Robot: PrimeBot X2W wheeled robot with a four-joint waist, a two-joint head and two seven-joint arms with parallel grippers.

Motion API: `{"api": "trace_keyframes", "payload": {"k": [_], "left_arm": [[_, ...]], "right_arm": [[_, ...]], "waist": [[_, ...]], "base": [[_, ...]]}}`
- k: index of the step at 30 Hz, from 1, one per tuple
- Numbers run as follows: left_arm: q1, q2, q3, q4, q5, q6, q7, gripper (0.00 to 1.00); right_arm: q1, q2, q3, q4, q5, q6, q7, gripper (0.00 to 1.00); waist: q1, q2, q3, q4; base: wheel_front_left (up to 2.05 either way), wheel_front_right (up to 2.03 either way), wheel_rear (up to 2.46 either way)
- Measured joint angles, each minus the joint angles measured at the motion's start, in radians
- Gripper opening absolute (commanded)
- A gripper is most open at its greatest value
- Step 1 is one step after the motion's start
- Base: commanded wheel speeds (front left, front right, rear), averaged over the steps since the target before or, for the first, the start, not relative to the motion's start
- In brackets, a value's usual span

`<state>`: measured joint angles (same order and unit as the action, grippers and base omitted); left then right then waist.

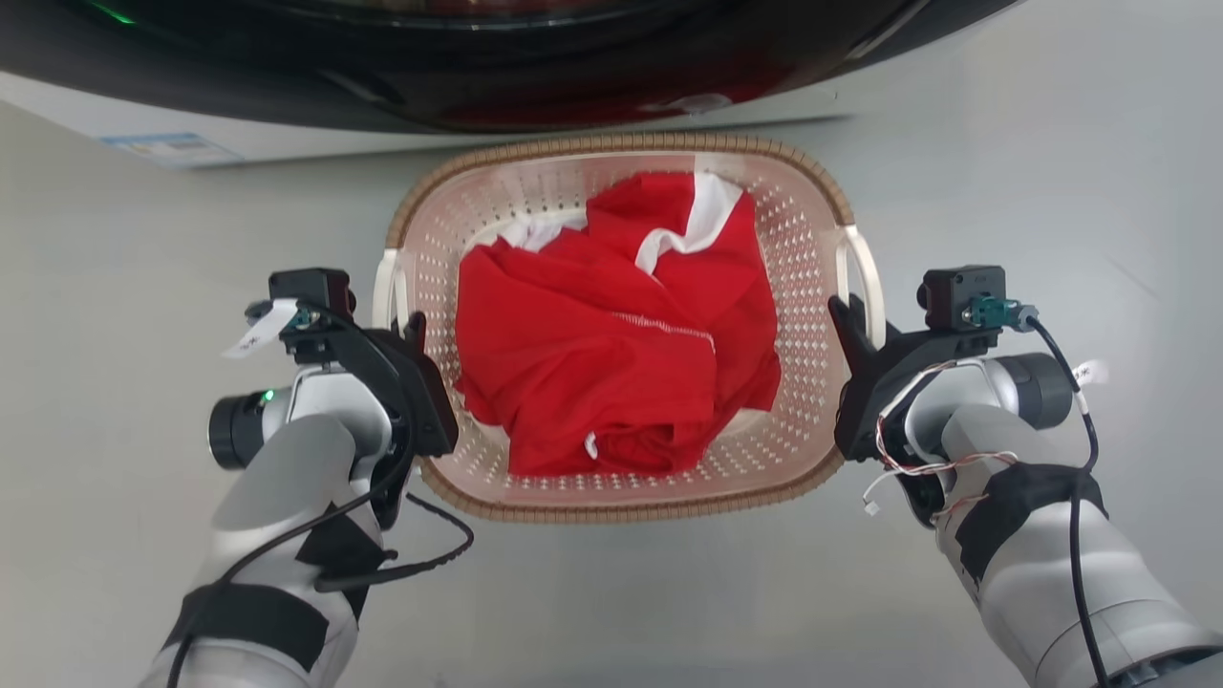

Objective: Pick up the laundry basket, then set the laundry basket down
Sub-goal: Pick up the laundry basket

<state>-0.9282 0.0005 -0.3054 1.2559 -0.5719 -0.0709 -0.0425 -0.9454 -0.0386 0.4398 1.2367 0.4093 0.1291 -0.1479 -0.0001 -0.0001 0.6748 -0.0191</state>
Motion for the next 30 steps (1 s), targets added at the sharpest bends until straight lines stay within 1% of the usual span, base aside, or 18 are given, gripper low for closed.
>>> {"api": "trace_keyframes", "payload": {"k": [6, 20, 30], "left_arm": [[0.046, -0.003, 0.006, 0.014, -0.038, -0.001, 0.033, 0.00], [0.165, -0.010, 0.008, 0.031, -0.062, -0.001, 0.127, 0.00], [0.251, -0.010, -0.002, 0.035, -0.107, -0.001, 0.204, 0.00]], "right_arm": [[0.039, 0.007, 0.005, 0.011, 0.025, 0.003, 0.039, 0.00], [0.157, 0.015, 0.038, 0.026, 0.070, 0.005, 0.140, 0.00], [0.239, 0.017, 0.072, 0.020, 0.124, 0.005, 0.219, 0.00]], "waist": [[-0.0001, -0.0001, -0.076, 0.001], [-0.0001, 0.0000, -0.252, 0.004], [0.0000, 0.0000, -0.374, 0.007]], "base": [[0.00, 0.00, 0.00], [0.00, 0.00, 0.00], [0.00, 0.00, 0.00]]}}
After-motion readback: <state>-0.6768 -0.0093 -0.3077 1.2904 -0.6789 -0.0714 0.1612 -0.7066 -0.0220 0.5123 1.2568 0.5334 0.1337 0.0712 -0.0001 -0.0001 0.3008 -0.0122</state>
